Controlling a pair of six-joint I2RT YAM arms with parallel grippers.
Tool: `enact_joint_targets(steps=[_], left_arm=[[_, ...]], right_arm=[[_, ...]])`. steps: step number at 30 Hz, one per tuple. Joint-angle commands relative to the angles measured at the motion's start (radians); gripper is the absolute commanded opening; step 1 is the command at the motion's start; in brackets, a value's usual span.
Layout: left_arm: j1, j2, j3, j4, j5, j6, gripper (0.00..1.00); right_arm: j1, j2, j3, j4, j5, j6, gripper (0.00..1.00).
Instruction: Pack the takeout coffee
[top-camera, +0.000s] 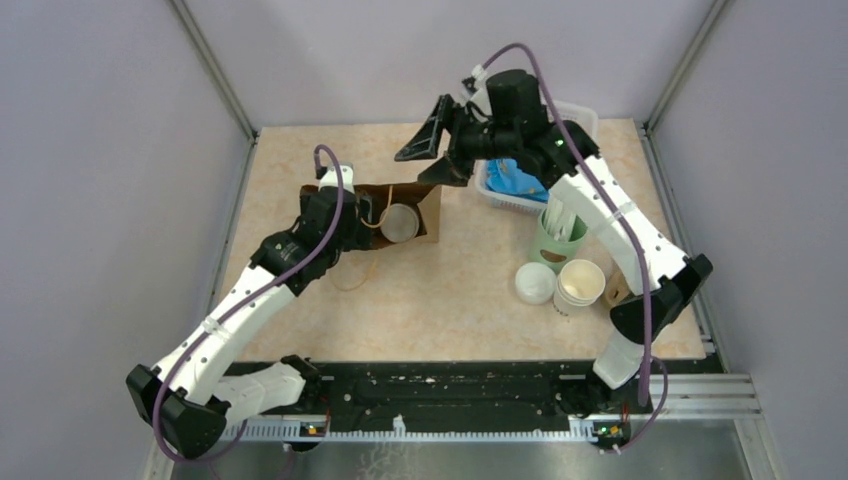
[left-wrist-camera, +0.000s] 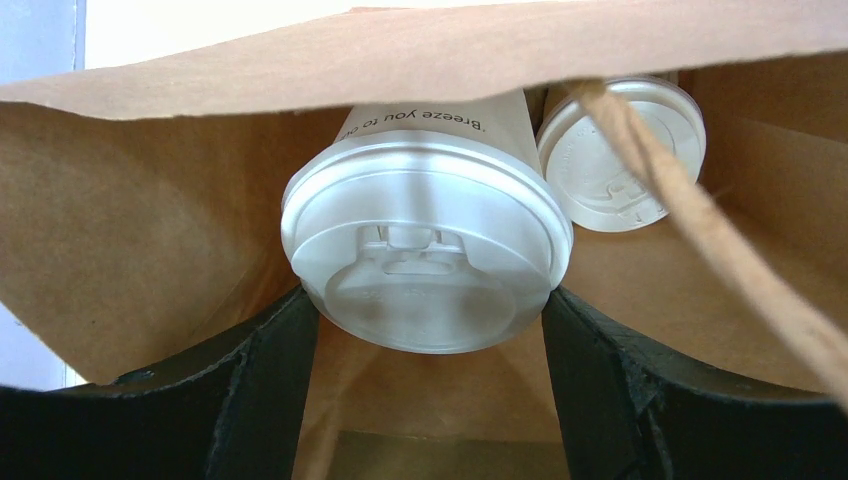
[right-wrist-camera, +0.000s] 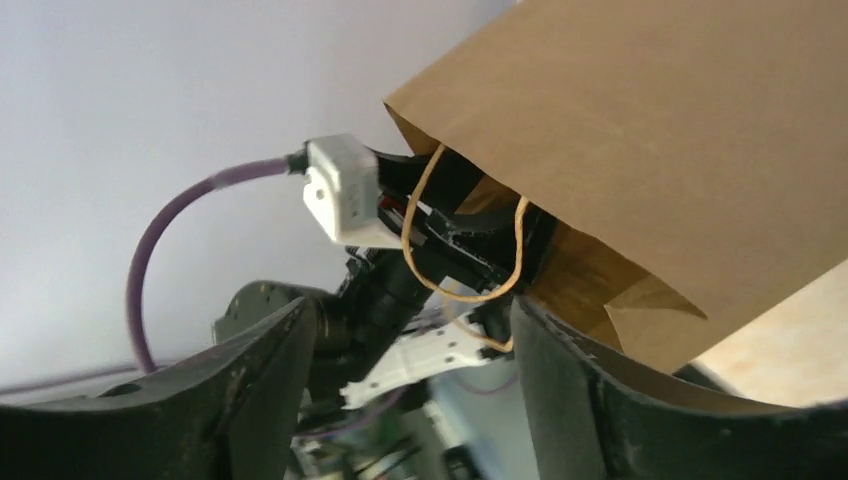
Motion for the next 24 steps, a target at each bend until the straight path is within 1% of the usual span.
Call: enact_joint_targets(steps=[1,4,7,9,11,15,20,22,24], left_arm=[[0.003,0.007,0.029,0.038,-0.008,-0.018,0.24],[0.004,0.016,0.04,0.037,-0.01,-0.015,0.23],[0.004,0.023,0.054,0.033,-0.001,-0.014,0.23],[0.004,0.025,0.054,0.029,0.002,-0.013,0.23],[0.004,0.025,0.053,0.025,0.0,-0.013,0.23],[0.004,0.024,0.05,0.026,0.005,-0.01,0.23],[0.005,0.029,0.051,0.02,-0.001,-0.002,0.23],[0.006,0.031,0.049,0.01,-0.009,-0.003,0.23],[0.006,0.033,0.048,0.0,-0.013,-0.008,0.23]], right_arm=[[-0.016,-0.04,0.18,-0.298,0.096,-0.385,0.75],[0.018,-0.083,0.118,-0.398,0.252,-0.479,0.76],[0.114,-0.091,0.074,-0.404,0.436,-0.492,0.8],[0.182,-0.052,0.106,-0.42,0.578,-0.485,0.81],[0.237,0.002,0.154,-0.444,0.681,-0.473,0.81],[0.282,0.084,0.204,-0.447,0.807,-0.472,0.81],[0.291,0.164,0.268,-0.428,0.909,-0.487,0.75],[0.303,0.189,0.28,-0.406,0.965,-0.497,0.71],[0.308,0.218,0.312,-0.4,1.007,-0.52,0.64]])
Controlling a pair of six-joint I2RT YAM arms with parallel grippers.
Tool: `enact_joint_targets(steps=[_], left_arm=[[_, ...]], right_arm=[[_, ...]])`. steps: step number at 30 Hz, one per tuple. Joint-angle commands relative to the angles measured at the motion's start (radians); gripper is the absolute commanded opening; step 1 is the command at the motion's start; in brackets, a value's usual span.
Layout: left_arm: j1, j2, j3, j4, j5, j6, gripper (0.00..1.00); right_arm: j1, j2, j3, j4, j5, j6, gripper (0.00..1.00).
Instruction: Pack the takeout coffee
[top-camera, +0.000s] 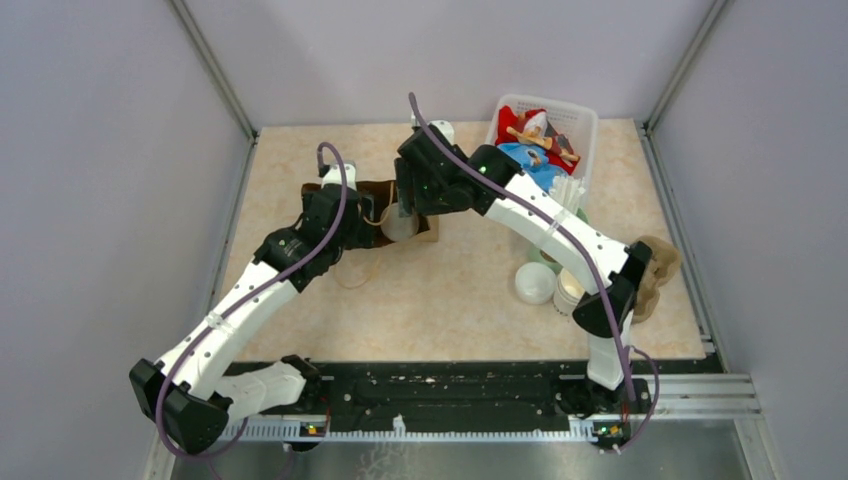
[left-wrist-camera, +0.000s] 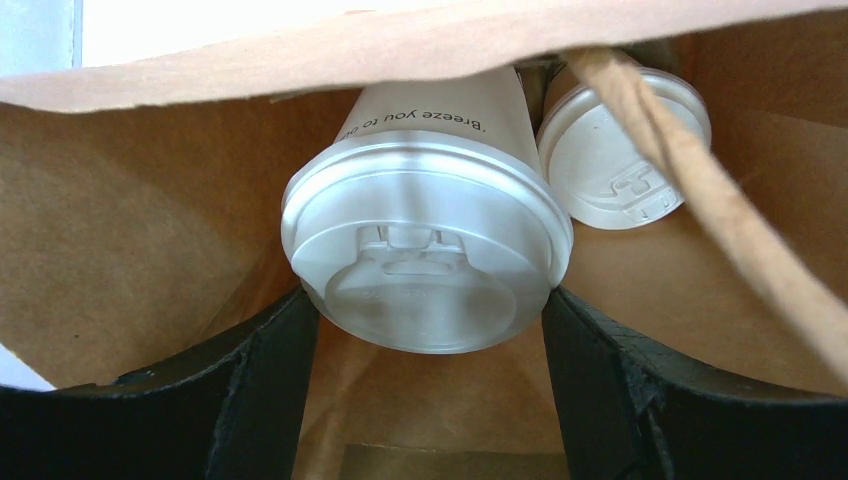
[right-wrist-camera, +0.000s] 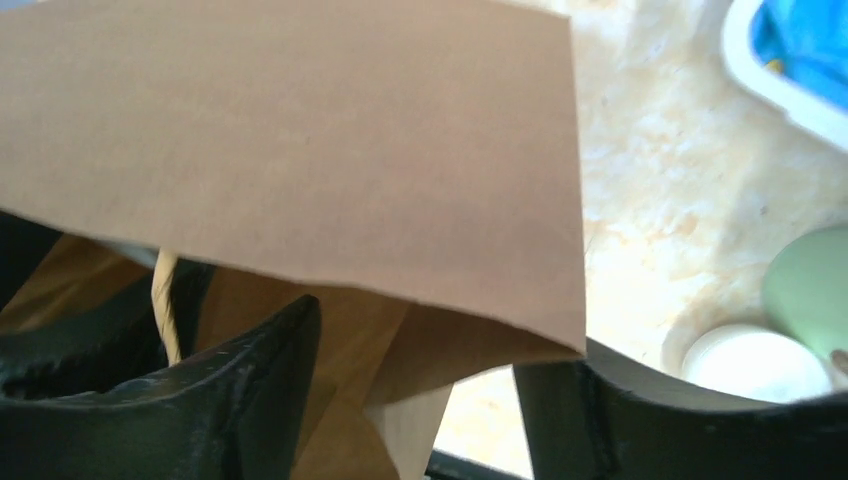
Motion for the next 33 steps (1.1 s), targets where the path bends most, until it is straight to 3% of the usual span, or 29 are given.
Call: enact_joint_targets(steps=[1,3,5,9,12,16,22,33], left_arm=[[0.004,0.005,0.034,-0.005,-0.015,-0.006,0.23],[0.005,0.006,0.031,-0.023,-0.016,-0.021,0.23],[0.005,0.008,0.028,-0.036,-0.019,-0.029,0.23],[0.006,-0.004,0.036,-0.04,-0.034,-0.041,0.23],[0.006,-0.01,0.06,-0.077,-0.029,-0.066,0.22],[0.007,-0.043,0.034,-0.098,-0.03,-0.102,0.22],[0.006,-0.006,0.034,-0.091,-0.072,-0.119,0.21],[0.016,0.04,-0.036,0.024,-0.092,-0.089,0.21]], right_arm=[[0.023,0.033,0.104,0.037,0.181,-0.065,0.59],[0.024,0.045,0.115,0.041,0.206,-0.109,0.47],[0.024,0.042,0.107,0.044,0.202,-0.141,0.27],[0.03,-0.068,-0.103,0.222,0.098,-0.259,0.0],[0.038,-0.18,-0.298,0.371,0.074,-0.32,0.0],[0.039,-0.226,-0.374,0.416,0.075,-0.349,0.0],[0.034,-0.209,-0.339,0.382,0.046,-0.311,0.0],[-0.097,-0.167,-0.23,0.302,-0.207,-0.195,0.0]])
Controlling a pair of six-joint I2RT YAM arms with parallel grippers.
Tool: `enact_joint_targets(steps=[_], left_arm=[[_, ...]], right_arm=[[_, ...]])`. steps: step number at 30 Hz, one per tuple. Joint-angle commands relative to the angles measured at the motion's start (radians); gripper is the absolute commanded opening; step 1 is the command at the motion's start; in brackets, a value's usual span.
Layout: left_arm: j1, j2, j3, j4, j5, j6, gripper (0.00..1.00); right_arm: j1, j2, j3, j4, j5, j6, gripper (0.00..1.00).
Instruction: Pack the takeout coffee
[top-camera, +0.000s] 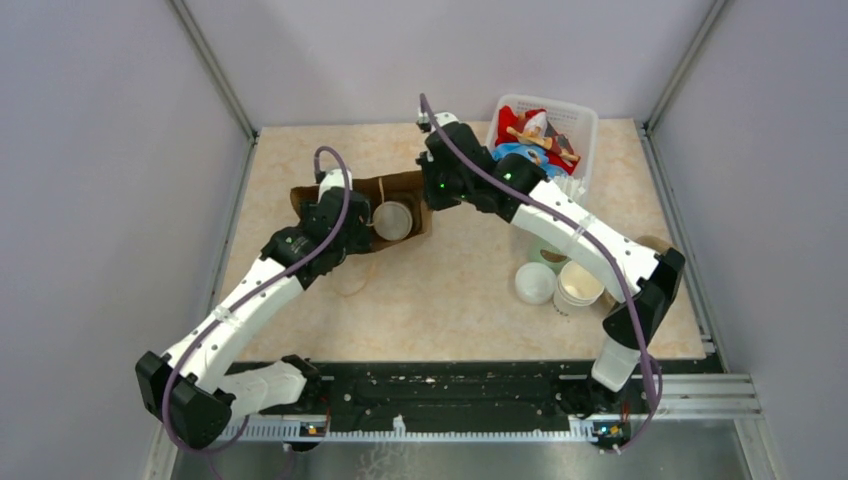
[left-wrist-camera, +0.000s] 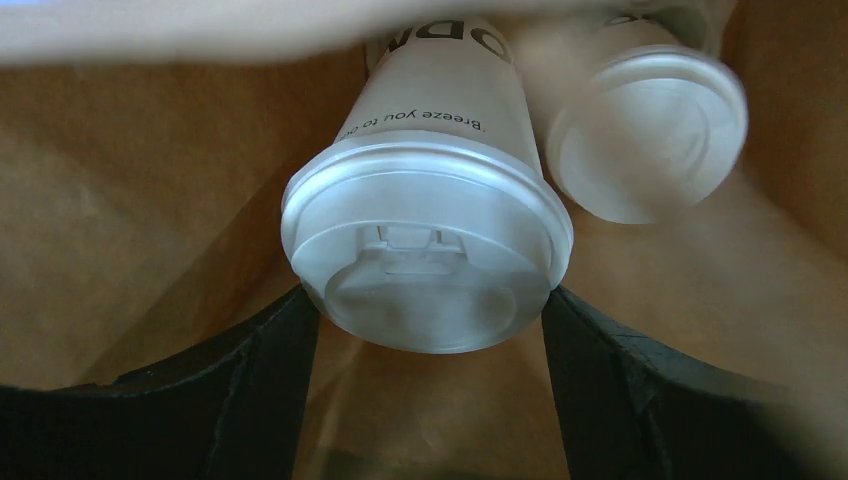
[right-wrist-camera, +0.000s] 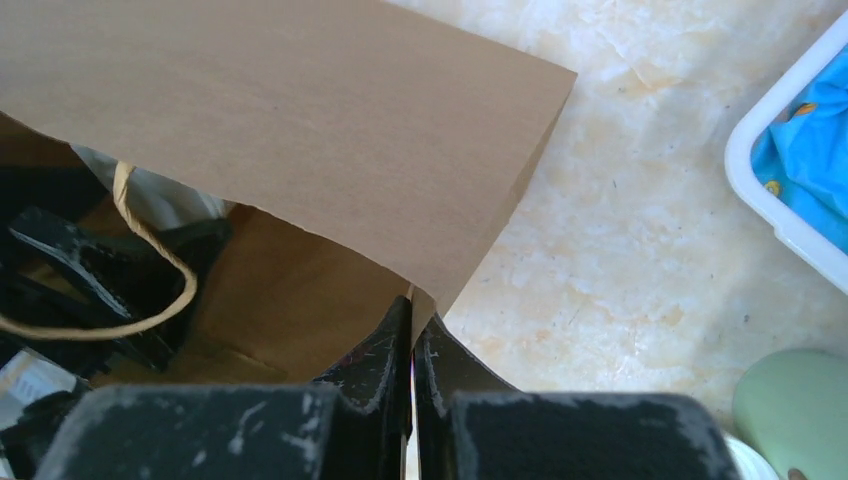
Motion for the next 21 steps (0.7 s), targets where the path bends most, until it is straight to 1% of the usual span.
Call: enact_joint_targets(steps=[1,7,12,16,21], left_arm=[[0.016,0.022,-0.029,0.086,-0.024,0.01,0.21],[0.042,0.036,-0.054,0.102,0.041,0.008,0.21],[0.061,0.032,-0.081,0.141,0.059,0.013,0.21],[0.09,0.052,-0.087,0.17,0.062,0.013,0.22],[0.092,0.019,-0.069,0.175,0.069,0.004,0.21]], right_arm=[[-0.053,-0.007,0.046,0.001,-0.104,0.045,0.0],[-0.055,-0.057,-0.083,0.073,-0.119,0.016,0.0],[-0.054,-0.079,-0.133,0.109,-0.141,0.0,0.0],[-0.054,-0.079,-0.122,0.104,-0.167,0.002,0.0],[-0.092,-0.041,-0.028,0.04,-0.261,0.061,0.0]])
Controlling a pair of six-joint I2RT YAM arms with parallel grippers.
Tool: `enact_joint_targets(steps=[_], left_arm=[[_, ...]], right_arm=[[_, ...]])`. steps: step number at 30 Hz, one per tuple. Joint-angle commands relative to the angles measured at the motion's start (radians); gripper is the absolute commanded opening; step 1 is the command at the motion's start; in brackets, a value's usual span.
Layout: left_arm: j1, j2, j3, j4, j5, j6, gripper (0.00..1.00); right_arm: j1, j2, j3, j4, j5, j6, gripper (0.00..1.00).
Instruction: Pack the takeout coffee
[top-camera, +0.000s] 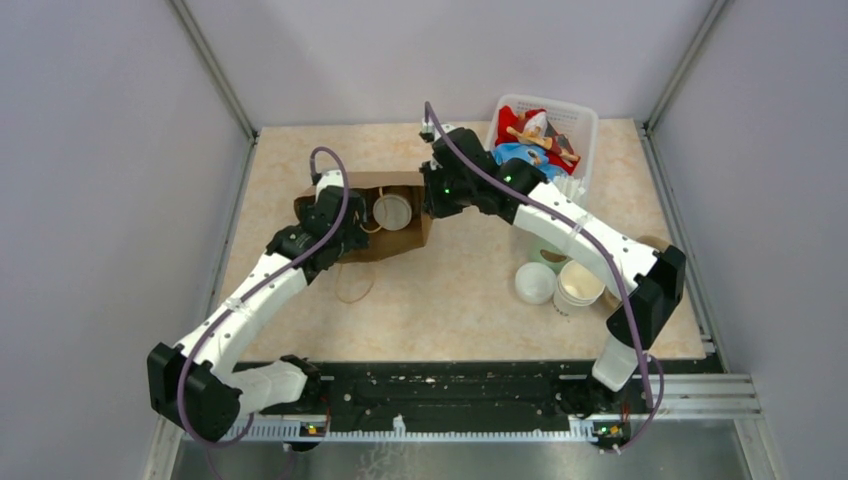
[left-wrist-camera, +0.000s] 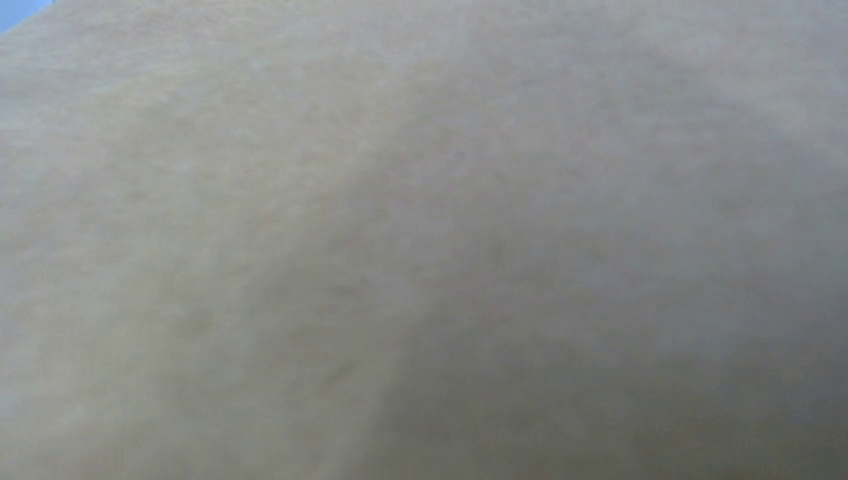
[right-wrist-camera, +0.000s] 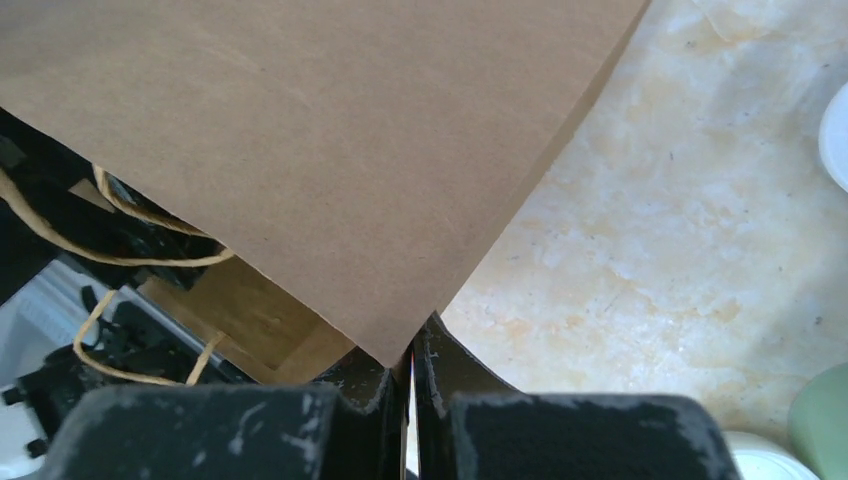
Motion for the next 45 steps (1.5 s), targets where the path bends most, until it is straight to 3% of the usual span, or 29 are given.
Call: enact_joint_targets(steps=[1,10,17,24,36,45], left_arm=[[0.005,-0.04,0.01,0.063,0.02,-0.002,0.21],[0.005,-0.115,-0.03,0.099,0.066,0.046,0.2],[0.004,-0.127,-0.049,0.075,0.147,0.079,0.19],[0.005,-0.268,-0.15,0.237,0.25,0.258,0.21],[0.004,-0.309,-0.115,0.137,0.409,0.359,0.2],[0.005,-0.253,-0.066,0.031,0.313,0.421,0.2]], right_arm=[[-0.039,-0.011,0.116,-0.05,-0.111,0.058,0.0],[-0.123,0.078,0.274,-0.154,-0.279,0.183,0.0],[-0.145,0.062,0.205,-0.103,-0.35,0.215,0.0],[-0.185,0.071,0.158,-0.056,-0.454,0.204,0.0],[-0.243,0.169,0.276,-0.126,-0.588,0.191,0.0],[-0.296,0.25,0.415,-0.197,-0.672,0.174,0.0]])
